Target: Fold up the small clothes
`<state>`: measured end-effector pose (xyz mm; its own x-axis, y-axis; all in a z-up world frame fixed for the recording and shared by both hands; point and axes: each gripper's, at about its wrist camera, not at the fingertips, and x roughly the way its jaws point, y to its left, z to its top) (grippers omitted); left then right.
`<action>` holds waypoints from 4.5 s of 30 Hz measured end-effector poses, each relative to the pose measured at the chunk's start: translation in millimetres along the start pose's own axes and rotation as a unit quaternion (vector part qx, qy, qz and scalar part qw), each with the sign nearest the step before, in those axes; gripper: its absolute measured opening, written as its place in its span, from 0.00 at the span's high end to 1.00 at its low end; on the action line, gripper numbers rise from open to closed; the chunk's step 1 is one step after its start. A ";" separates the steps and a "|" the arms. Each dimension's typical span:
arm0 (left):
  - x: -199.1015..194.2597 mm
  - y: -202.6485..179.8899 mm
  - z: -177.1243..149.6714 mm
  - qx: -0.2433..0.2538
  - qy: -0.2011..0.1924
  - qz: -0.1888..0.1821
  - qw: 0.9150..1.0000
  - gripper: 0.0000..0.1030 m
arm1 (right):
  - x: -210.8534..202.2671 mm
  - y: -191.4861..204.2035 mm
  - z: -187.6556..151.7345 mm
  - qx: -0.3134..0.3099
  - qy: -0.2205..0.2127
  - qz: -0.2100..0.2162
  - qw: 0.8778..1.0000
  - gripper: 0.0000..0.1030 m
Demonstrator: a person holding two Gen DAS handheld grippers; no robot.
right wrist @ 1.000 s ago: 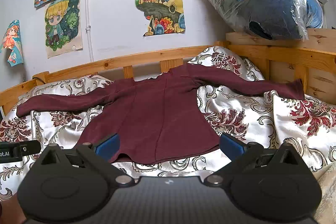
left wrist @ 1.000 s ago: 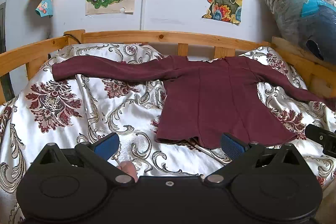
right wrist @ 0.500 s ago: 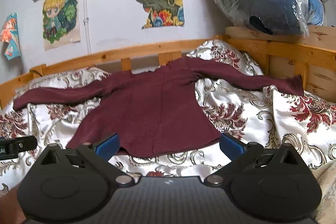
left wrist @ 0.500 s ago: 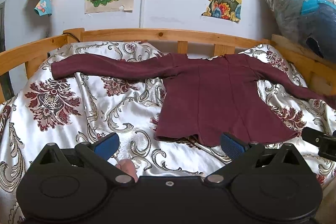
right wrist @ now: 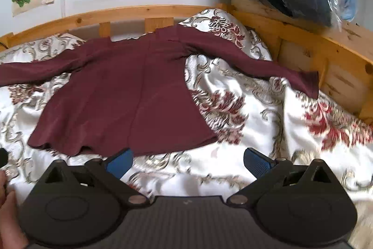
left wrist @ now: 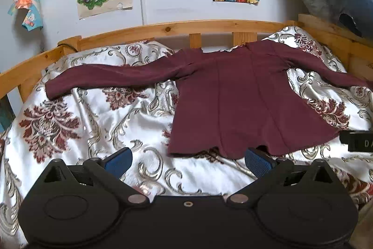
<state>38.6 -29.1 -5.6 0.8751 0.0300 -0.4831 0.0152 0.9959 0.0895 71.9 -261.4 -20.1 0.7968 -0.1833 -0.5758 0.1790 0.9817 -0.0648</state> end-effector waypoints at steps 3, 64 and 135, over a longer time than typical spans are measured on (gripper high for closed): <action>11.8 -9.0 10.2 0.006 -0.001 0.005 1.000 0.01 | 15.0 -5.3 14.4 -0.006 0.000 -0.008 1.000 0.00; 206.1 -55.3 118.7 -0.105 0.009 -0.010 0.994 0.01 | 147.4 -38.7 164.8 -0.067 -0.247 0.066 0.965 0.95; 389.4 -98.2 213.6 -0.073 0.055 -0.313 0.945 0.96 | 333.5 -111.8 143.7 0.298 -0.027 0.367 0.881 0.69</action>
<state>481.2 -133.5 -16.4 0.6610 -0.5690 -0.4893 0.4403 0.8220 -0.3611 400.6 -439.7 -87.8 0.8474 0.4722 -0.2428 -0.1384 0.6379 0.7575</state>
